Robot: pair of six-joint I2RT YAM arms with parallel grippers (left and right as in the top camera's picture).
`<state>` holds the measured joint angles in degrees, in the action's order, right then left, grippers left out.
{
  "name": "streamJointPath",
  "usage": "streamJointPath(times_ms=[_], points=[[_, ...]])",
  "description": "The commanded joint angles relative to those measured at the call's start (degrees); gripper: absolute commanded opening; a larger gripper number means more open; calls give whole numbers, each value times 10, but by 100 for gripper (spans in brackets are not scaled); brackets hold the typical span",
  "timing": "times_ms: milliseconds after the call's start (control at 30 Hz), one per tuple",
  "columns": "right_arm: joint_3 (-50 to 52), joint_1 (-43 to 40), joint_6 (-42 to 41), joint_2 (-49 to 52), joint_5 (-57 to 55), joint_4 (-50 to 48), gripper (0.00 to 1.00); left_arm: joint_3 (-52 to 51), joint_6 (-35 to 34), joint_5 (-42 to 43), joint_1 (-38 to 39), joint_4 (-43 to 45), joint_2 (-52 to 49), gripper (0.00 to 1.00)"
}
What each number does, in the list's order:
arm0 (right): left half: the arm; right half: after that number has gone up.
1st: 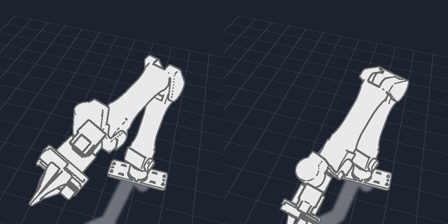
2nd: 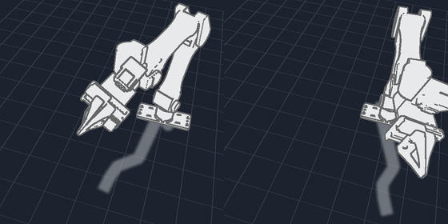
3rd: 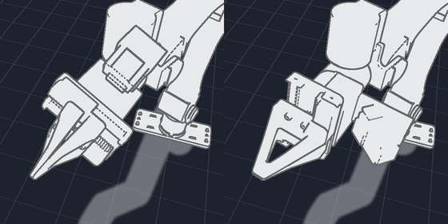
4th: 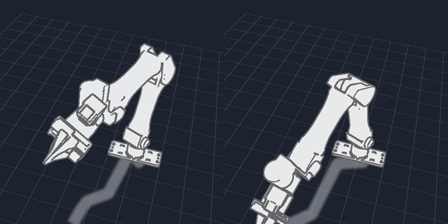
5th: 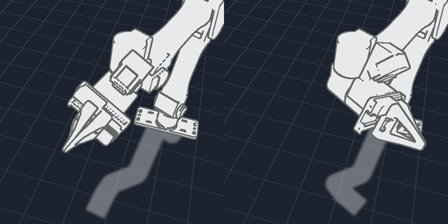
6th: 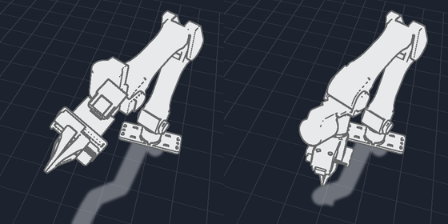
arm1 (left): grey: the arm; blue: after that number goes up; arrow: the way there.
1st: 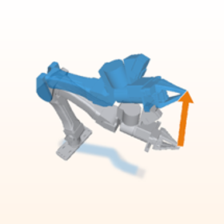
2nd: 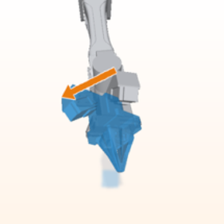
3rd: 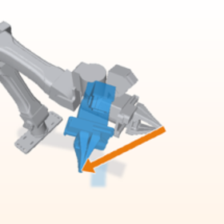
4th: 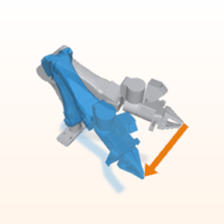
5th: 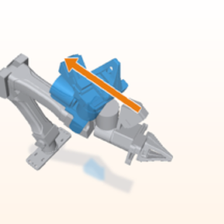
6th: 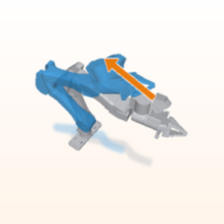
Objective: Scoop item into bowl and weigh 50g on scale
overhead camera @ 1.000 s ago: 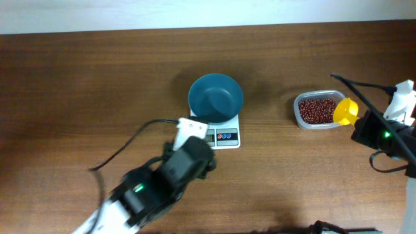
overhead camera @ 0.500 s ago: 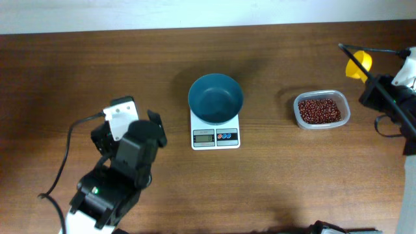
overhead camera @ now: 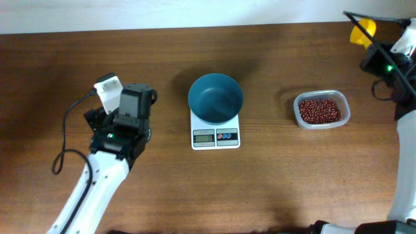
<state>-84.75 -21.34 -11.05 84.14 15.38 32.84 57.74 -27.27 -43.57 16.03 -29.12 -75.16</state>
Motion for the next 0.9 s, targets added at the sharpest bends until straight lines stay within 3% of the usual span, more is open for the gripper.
streamJointPath(times_ms=[0,100,300,467,667,767,800,867], points=[[-3,0,-34,2,24,4,4,7,-5,-13,-2,52,-41,99],[-3,0,-21,2,31,40,4,7,-5,-13,-2,123,-73,99],[-5,0,85,-6,70,195,4,7,-4,-10,-1,243,-90,99],[-24,-2,194,-61,69,323,4,7,60,281,7,98,-5,99],[-24,-5,211,-134,74,336,4,7,59,414,6,-85,120,99],[-24,-5,211,-149,71,344,4,7,60,462,7,-130,184,99],[-24,-5,211,-150,71,352,4,7,88,498,7,-134,202,99],[-24,-5,211,-150,71,370,4,7,245,644,7,-151,237,99]])
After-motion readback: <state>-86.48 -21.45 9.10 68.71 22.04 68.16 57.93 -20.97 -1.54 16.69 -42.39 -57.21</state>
